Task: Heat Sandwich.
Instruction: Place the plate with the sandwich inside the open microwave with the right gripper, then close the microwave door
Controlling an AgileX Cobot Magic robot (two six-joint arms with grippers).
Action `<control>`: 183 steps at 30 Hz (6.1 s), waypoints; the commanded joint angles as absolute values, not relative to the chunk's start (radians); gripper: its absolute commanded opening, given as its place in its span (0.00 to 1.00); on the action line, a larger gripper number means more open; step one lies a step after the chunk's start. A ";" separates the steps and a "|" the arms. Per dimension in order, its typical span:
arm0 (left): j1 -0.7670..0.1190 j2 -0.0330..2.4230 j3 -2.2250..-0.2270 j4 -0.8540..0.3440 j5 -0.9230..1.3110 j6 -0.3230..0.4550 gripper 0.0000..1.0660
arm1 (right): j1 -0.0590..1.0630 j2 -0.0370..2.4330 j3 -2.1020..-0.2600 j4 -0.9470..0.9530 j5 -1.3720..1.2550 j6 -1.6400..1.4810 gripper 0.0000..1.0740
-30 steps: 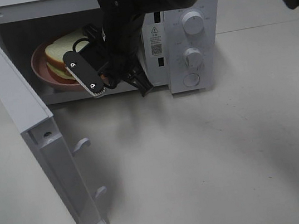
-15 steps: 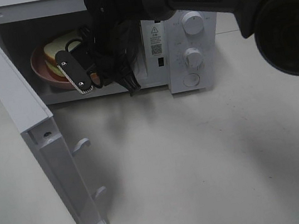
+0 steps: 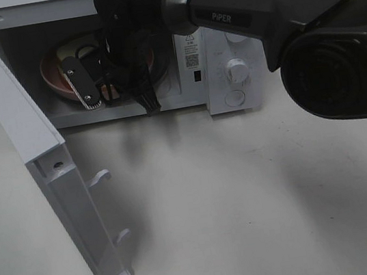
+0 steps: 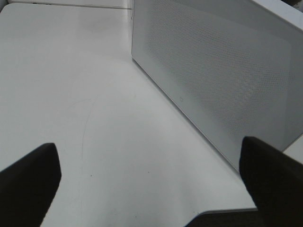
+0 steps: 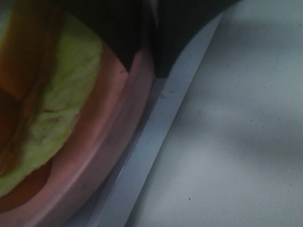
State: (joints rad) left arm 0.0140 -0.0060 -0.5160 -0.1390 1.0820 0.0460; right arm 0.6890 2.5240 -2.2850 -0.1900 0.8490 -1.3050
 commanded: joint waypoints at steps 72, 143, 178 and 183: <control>0.011 -0.022 -0.514 -0.149 1.068 0.048 0.91 | 0.664 1.846 -1.296 -0.157 0.373 -0.885 0.72; 0.011 -0.022 -0.514 -0.149 1.068 0.048 0.91 | 0.475 0.500 -0.731 -0.124 1.176 0.015 0.78; 0.011 -0.022 -0.514 -0.149 1.068 0.048 0.91 | 0.024 -0.032 -0.494 -0.062 0.996 0.029 0.71; 0.011 -0.022 -0.514 -0.149 1.068 0.048 0.91 | 0.024 -0.032 -0.494 -0.062 0.996 0.029 0.71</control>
State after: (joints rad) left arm 0.0140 -0.0060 -0.5160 -0.1390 1.0820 0.0460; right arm 0.0290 -0.0080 -0.4970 -0.0670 1.0130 0.0270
